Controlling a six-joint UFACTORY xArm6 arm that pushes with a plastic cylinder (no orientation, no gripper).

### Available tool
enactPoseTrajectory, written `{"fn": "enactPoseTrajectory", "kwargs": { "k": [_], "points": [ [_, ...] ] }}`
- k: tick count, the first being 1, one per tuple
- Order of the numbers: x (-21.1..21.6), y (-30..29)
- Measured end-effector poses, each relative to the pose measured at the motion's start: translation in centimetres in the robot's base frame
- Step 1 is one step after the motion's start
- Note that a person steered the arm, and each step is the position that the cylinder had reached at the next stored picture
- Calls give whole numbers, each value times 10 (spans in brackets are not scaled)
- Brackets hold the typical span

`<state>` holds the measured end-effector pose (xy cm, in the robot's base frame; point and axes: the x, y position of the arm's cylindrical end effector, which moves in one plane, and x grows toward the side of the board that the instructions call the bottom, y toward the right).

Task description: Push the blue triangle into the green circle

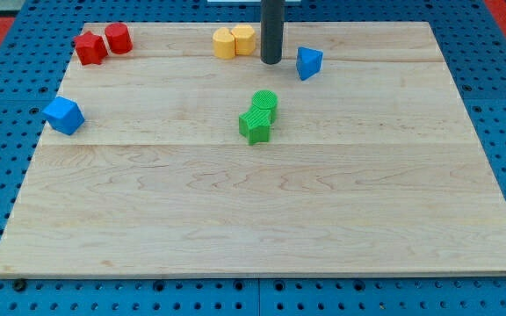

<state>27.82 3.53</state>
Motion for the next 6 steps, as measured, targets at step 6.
{"fn": "enactPoseTrajectory", "kwargs": {
  "k": [6],
  "points": [
    [6,72]
  ]
}}
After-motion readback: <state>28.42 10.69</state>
